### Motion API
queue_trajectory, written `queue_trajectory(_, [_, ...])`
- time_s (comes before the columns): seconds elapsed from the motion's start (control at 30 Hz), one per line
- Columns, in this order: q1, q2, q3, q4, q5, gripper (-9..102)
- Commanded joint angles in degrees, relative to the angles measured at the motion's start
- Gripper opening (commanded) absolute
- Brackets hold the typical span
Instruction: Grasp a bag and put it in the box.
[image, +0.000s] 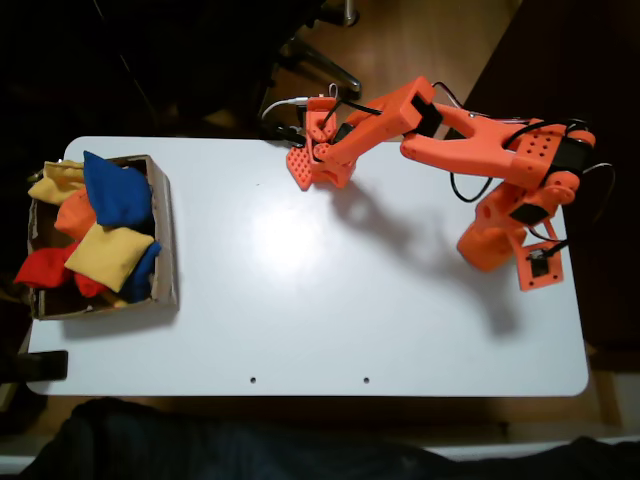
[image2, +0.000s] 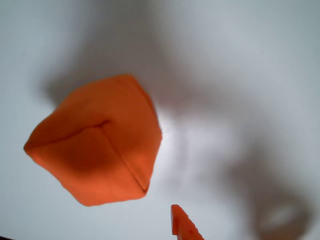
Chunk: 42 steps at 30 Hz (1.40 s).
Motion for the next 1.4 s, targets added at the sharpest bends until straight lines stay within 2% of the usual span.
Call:
queue_trajectory(0.0, [0.44,-0.79,-0.70,0.62,0.44,76])
queue_trajectory(0.47, [0.26,-11.34,-10.72,-0.26,2.64,76])
queue_trajectory(0.9, [0.00,-17.93,-12.83,-2.11,6.06,76])
queue_trajectory(1.0, [-0.09,-18.81,-13.10,-2.11,7.12,66])
queue_trajectory(1.17, [-0.18,-19.16,-13.80,-2.11,9.58,39])
queue_trajectory(1.37, [0.09,-18.98,-13.80,-0.79,9.67,28])
